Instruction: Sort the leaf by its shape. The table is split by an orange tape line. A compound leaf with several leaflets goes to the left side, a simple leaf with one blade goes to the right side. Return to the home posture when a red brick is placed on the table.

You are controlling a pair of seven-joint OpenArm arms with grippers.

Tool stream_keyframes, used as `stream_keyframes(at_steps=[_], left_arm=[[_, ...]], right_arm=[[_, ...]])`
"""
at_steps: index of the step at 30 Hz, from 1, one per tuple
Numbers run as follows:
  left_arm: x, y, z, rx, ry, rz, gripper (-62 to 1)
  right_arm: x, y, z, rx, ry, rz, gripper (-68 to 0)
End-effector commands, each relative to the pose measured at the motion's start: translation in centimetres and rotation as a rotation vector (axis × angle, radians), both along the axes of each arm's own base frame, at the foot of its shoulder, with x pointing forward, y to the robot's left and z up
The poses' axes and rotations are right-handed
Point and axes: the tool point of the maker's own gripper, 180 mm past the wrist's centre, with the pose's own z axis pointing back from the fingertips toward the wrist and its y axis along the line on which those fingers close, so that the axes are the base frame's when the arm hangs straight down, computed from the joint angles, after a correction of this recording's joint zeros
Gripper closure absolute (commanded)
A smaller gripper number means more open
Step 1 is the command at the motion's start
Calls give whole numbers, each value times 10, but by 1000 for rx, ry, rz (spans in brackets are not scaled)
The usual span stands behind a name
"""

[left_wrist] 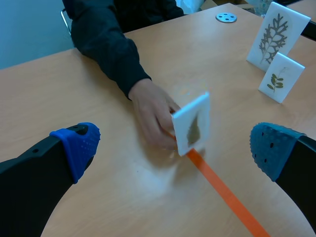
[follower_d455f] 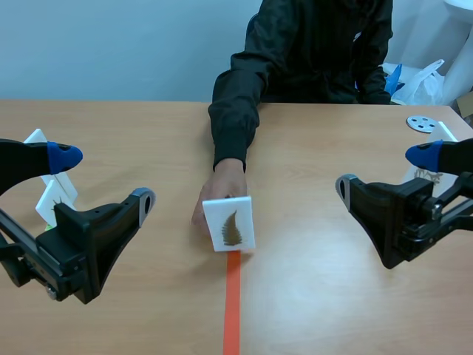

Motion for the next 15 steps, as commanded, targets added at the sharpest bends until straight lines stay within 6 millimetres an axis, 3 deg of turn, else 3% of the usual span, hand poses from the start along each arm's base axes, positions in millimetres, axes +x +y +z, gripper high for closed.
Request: stream_keyframes(at_steps=[1, 15], left_arm=[[1, 0, 5, -18, -18, 3, -623], [1, 0, 5, -18, -18, 3, -623]], right_arm=[[2, 1, 9, 3, -31, 6, -679], [1, 1, 8, -5, -30, 9, -679]])
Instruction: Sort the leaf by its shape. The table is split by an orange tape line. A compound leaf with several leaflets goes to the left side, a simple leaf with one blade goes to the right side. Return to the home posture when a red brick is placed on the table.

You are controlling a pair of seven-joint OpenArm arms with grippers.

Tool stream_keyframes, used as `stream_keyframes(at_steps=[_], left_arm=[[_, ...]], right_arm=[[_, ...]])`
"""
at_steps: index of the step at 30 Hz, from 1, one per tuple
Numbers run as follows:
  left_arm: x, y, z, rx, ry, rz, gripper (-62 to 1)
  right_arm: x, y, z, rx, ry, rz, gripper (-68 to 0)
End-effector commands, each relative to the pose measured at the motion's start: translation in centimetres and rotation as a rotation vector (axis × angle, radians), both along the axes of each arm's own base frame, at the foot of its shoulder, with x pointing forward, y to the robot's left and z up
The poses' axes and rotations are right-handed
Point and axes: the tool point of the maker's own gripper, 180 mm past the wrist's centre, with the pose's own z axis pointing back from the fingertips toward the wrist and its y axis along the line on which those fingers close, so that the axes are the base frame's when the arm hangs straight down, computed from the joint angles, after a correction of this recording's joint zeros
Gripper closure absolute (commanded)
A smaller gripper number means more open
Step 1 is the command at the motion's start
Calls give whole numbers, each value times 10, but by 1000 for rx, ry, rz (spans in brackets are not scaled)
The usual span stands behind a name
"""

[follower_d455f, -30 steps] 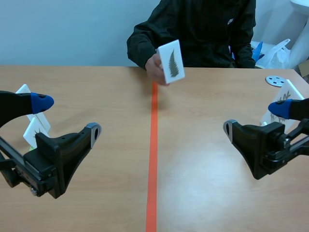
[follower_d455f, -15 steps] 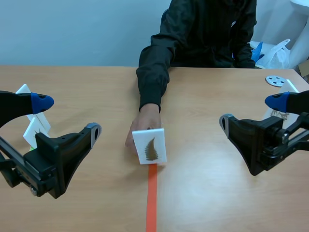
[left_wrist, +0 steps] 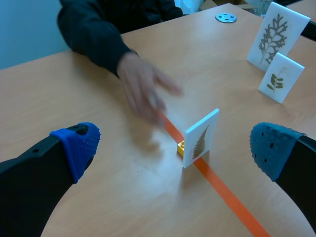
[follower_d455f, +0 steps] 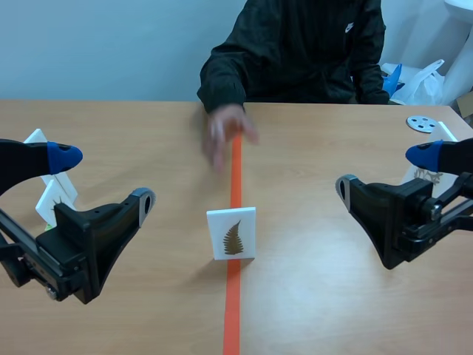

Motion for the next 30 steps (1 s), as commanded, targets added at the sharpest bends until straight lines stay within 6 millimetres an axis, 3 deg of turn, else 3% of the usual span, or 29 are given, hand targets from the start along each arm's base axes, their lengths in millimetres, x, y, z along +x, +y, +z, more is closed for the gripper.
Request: stream_keyframes(at_steps=[1, 17, 30], left_arm=[[1, 0, 5, -18, -18, 3, -623], [1, 0, 5, -18, -18, 3, -623], [1, 0, 5, -18, -18, 3, -623]], right_arm=[[2, 2, 9, 2, -33, 11, -679], [10, 32, 4, -40, -66, 104, -679], [37, 63, -46, -45, -23, 201, -679]])
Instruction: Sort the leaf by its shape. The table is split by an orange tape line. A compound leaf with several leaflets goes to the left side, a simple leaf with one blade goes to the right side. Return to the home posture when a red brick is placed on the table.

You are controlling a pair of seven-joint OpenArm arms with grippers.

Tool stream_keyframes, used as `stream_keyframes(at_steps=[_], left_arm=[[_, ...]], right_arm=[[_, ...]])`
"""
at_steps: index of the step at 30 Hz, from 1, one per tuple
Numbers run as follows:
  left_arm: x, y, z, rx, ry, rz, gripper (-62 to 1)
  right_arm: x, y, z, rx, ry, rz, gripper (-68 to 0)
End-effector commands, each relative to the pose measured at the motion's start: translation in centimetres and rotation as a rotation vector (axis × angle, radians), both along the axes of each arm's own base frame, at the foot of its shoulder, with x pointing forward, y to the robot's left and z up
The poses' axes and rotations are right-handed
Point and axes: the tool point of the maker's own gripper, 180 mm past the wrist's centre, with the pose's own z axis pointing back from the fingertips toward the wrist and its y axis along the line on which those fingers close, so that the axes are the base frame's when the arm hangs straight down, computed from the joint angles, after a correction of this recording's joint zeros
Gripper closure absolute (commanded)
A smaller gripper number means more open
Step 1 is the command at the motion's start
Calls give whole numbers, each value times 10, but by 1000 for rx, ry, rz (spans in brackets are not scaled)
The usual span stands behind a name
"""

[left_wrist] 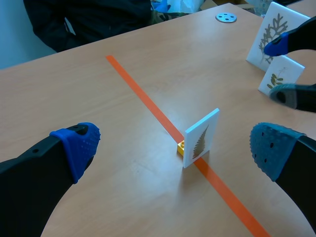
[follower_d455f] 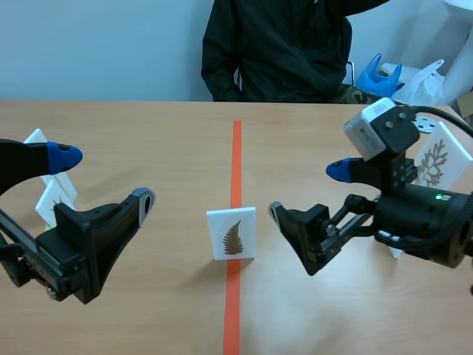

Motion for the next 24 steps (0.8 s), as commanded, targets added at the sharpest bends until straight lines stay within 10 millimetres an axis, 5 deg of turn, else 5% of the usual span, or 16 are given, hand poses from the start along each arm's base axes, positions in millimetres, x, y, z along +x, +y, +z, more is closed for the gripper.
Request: stream_keyframes(at_steps=[1, 13, 24], left_arm=[[1, 0, 5, -18, -18, 3, -623], [1, 0, 5, -18, -18, 3, -623], [1, 0, 5, -18, -18, 3, -623]], right_arm=[[8, 3, 6, -3, -41, 21, -679], [21, 41, -43, -53, -17, 143, -679], [25, 72, -67, -87, -6, 215, -679]])
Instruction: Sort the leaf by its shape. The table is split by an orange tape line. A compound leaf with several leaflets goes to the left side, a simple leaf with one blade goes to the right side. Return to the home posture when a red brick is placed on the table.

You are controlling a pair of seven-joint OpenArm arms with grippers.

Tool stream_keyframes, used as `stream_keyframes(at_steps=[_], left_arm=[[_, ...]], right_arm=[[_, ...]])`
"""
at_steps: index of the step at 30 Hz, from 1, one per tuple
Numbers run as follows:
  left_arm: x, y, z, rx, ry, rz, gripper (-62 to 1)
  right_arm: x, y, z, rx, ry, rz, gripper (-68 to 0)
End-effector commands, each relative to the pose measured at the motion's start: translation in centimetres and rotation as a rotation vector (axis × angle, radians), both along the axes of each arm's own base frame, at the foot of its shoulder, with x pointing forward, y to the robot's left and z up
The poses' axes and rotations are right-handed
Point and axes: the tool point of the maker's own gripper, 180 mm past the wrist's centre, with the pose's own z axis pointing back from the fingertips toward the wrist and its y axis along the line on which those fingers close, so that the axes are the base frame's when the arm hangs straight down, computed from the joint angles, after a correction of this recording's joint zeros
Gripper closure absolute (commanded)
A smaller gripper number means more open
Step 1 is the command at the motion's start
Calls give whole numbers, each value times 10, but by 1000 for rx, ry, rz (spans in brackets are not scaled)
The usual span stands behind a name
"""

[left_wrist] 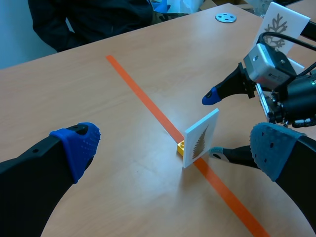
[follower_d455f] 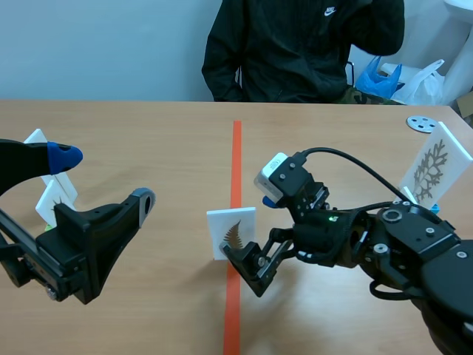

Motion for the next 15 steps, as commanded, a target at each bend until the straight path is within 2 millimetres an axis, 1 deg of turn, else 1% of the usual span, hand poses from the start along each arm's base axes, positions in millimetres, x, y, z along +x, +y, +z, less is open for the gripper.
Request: stream_keyframes(at_steps=[1, 3, 5, 7, 9, 12, 13, 15], left_arm=[[1, 0, 5, -18, -18, 3, -623], [1, 0, 5, -18, -18, 3, -623], [1, 0, 5, -18, -18, 3, -623], [1, 0, 5, -18, -18, 3, -623], [1, 0, 5, -18, -18, 3, -623], [1, 0, 5, -18, -18, 3, -623], [1, 0, 5, -18, -18, 3, -623], [1, 0, 5, -18, -18, 3, -623]], right_arm=[[6, 8, 11, 15, -38, 15, -679], [2, 15, 7, 1, -36, 46, -671], [-1, 19, 3, -18, -39, 55, -628], [-2, 20, 0, -31, -47, 48, -599], [-3, 21, -1, -33, -46, 50, -545], [-1, 20, -1, -37, -54, 34, -431], [1, 19, 0, -39, -57, 27, -406], [3, 18, 0, -42, -63, 15, -378]])
